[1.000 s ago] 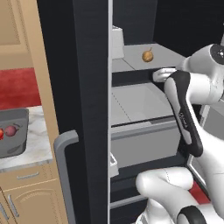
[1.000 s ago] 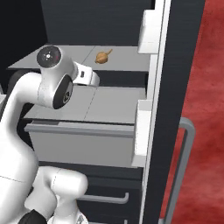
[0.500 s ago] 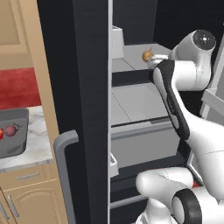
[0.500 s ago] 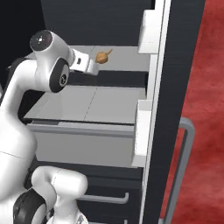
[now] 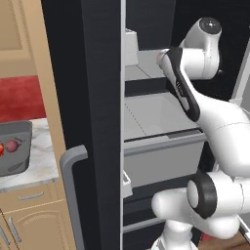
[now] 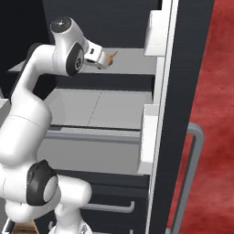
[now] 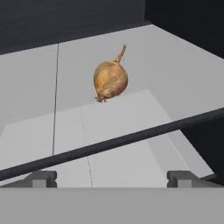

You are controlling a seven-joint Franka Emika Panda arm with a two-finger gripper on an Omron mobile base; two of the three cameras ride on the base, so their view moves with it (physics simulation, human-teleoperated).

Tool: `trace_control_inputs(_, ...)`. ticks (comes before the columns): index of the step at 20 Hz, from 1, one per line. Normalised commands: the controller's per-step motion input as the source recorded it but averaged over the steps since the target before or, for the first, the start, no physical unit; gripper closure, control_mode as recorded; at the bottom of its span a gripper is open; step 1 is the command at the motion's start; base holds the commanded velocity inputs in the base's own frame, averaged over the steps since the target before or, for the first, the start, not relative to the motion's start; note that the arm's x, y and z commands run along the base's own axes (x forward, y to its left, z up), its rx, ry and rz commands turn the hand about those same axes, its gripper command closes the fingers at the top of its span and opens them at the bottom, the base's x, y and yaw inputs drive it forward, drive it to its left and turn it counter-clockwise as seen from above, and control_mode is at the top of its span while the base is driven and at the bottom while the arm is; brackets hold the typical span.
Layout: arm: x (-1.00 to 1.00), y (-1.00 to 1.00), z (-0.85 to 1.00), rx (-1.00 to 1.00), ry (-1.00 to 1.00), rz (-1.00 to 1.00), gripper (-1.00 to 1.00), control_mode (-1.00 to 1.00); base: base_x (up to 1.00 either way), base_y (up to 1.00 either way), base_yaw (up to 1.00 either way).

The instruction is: Place one onion and one fish in each tupperware on the nearby counter, to pack two identical lunches.

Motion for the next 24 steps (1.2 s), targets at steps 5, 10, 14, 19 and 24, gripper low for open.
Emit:
trace_control_inputs(5,0.6,-0.06,0.0,0.01,0.02,0.0,-1.0,-1.0,0.0,0.0,0.0)
trace_control_inputs(10,0.53,-0.09,-0.12,0.0,0.02,0.0,-1.0,-1.0,0.0,0.0,0.0)
trace_control_inputs(14,0.4,-0.09,-0.26,0.0,0.0,0.0,-1.0,-1.0,0.0,0.0,0.0)
trace_control_inputs(19,0.56,-0.08,-0.2,0.0,0.0,0.0,-1.0,-1.0,0.0,0.0,0.0)
trace_control_inputs(24,0.69,0.0,-0.16,0.0,0.0,0.0,-1.0,-1.0,0.0,0.0,0.0)
